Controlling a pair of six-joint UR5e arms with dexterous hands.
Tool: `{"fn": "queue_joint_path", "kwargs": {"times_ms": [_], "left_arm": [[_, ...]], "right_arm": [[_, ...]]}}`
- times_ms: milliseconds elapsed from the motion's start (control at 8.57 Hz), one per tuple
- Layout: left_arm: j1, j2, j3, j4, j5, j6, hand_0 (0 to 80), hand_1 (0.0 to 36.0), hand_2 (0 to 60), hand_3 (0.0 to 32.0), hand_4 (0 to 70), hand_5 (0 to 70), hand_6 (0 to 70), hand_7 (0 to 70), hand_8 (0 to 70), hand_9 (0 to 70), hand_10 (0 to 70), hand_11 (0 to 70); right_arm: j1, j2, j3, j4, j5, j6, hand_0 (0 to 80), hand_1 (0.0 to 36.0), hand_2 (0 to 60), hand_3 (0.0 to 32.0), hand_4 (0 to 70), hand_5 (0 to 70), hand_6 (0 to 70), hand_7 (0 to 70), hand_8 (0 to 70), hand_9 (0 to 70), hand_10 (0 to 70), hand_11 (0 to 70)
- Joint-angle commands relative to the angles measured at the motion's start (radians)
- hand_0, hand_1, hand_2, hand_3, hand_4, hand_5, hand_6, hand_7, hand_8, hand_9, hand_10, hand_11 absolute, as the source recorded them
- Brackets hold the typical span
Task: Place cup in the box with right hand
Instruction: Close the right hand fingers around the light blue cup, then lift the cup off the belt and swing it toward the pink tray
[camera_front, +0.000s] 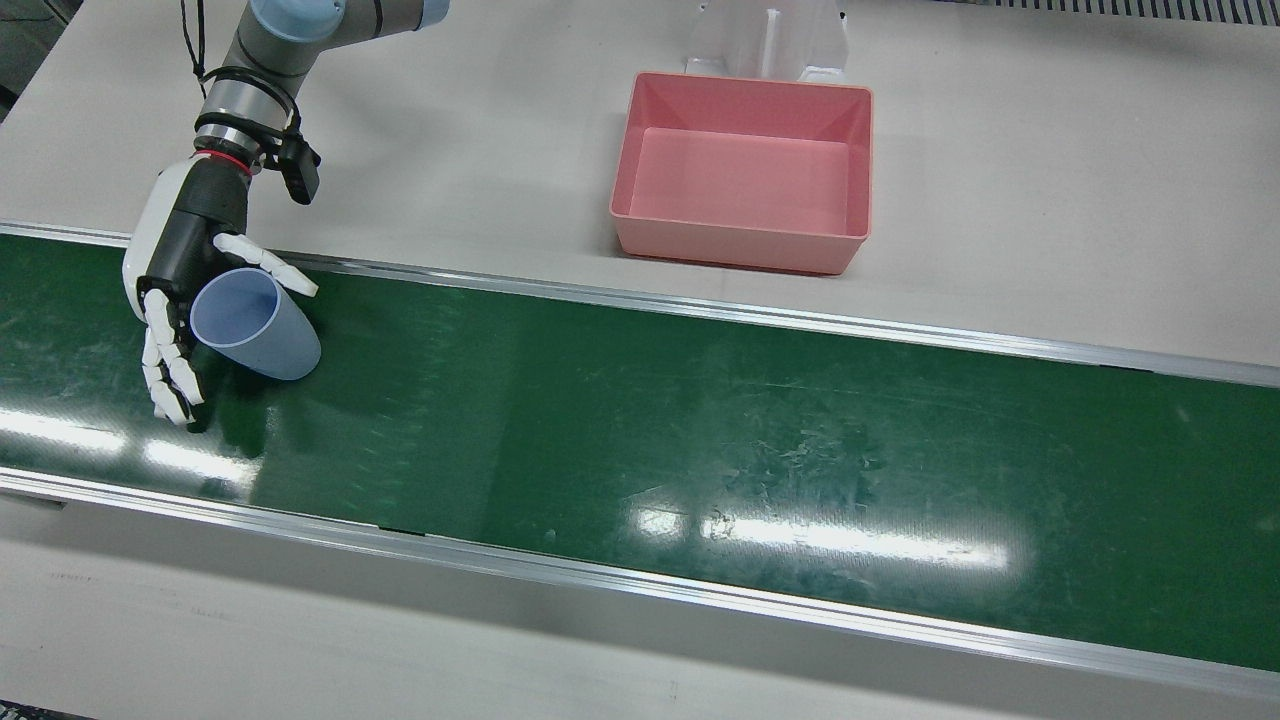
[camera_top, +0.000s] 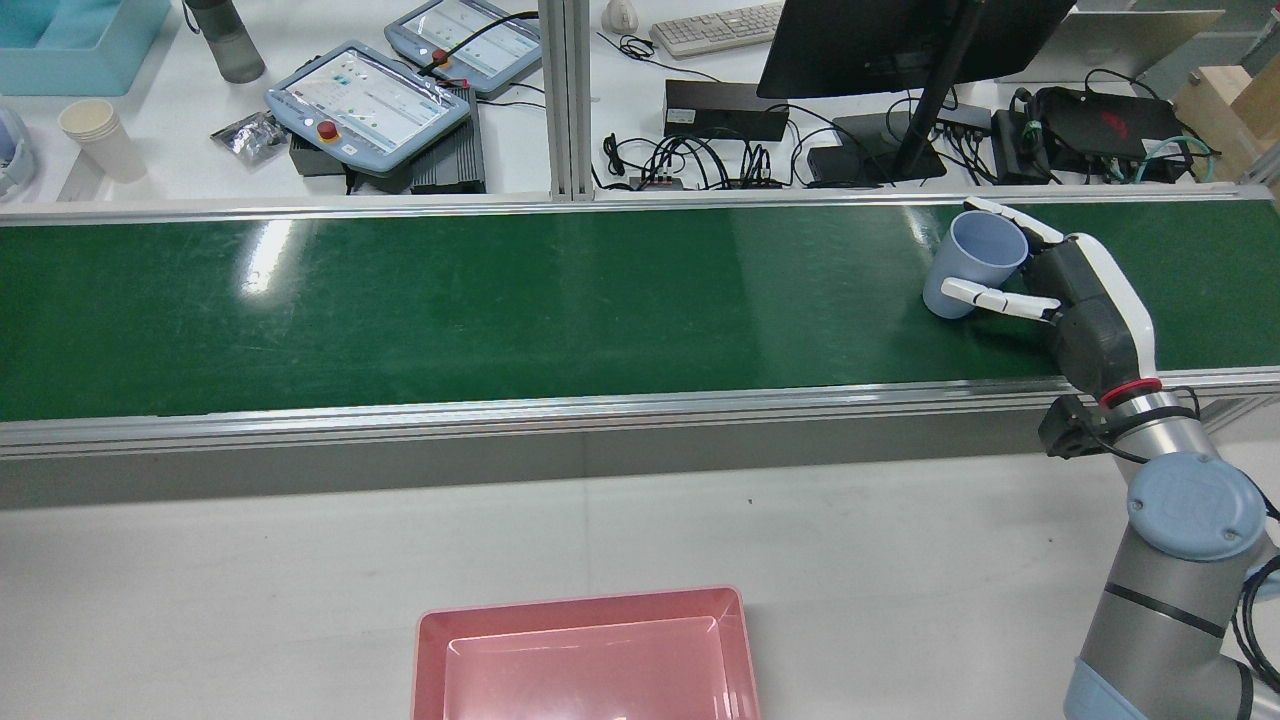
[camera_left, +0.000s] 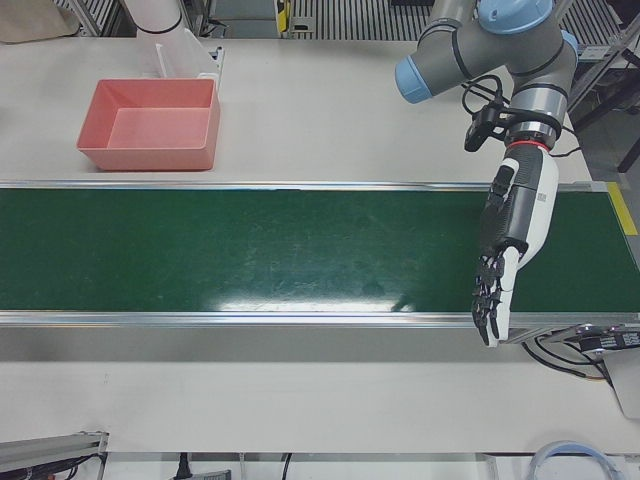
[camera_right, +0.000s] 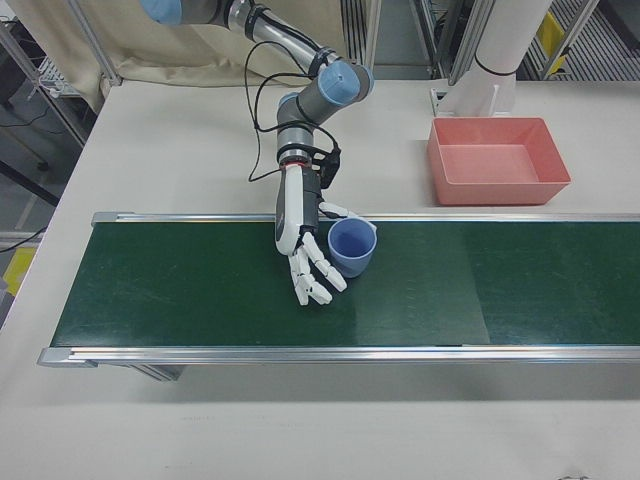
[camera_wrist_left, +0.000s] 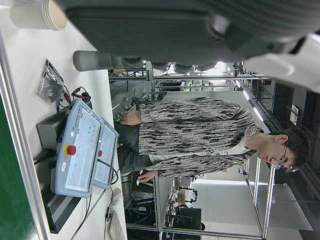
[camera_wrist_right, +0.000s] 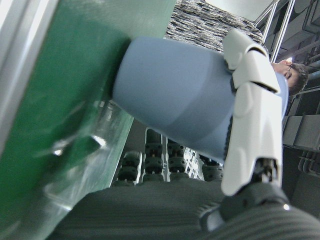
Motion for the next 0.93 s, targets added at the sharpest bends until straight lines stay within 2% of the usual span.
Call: {"fn": "queue_joint_path", "kwargs": {"times_ms": [0,117,233,467,583,817], "left_arm": [[0.000,0.000,0.000,0.000,0.000,0.000,0.0,0.0,0.0,0.0,0.0,0.0,0.0,0.0,0.0,0.0,0.0,0.0],[0.000,0.000,0.000,0.000,0.000,0.000,0.0,0.0,0.0,0.0,0.0,0.0,0.0,0.0,0.0,0.0,0.0,0.0],[-0.001,0.000,0.000,0.000,0.000,0.000,0.0,0.0,0.0,0.0,0.0,0.0,0.0,0.0,0.0,0.0,0.0,0.0],[0.000,0.000,0.000,0.000,0.000,0.000,0.0,0.0,0.0,0.0,0.0,0.0,0.0,0.0,0.0,0.0,0.0,0.0],[0.000,0.000,0.000,0.000,0.000,0.000,0.0,0.0,0.0,0.0,0.0,0.0,0.0,0.0,0.0,0.0,0.0,0.0],[0.000,0.000,0.000,0.000,0.000,0.000,0.0,0.0,0.0,0.0,0.0,0.0,0.0,0.0,0.0,0.0,0.0,0.0]], "right_arm": [[0.022,0.002,-0.002,-0.008,0.000,-0.026,47.1,36.0,60.0,0.0,17.7,15.6,33.7,70.0,47.8,70.0,41.5,60.1],[0.028,0.000,0.000,-0.011,0.000,-0.026,45.5,36.0,60.0,0.0,41.6,16.0,40.3,70.0,59.3,70.0,52.7,70.0],[0.032,-0.002,0.003,-0.012,0.000,-0.026,46.0,36.0,60.0,0.0,50.6,16.3,42.1,70.0,62.6,70.0,56.1,70.0],[0.074,0.003,0.030,-0.011,-0.002,-0.024,46.6,36.0,60.0,0.0,43.7,16.3,39.9,70.0,60.5,70.0,54.2,70.0],[0.065,0.000,0.082,-0.012,-0.002,-0.032,47.0,36.0,60.0,0.0,39.2,16.2,38.8,70.0,59.4,70.0,53.0,70.0],[0.046,0.000,0.232,-0.011,-0.003,-0.146,46.7,35.5,60.0,0.0,36.8,15.9,38.1,70.0,59.0,70.0,52.6,70.0]]}}
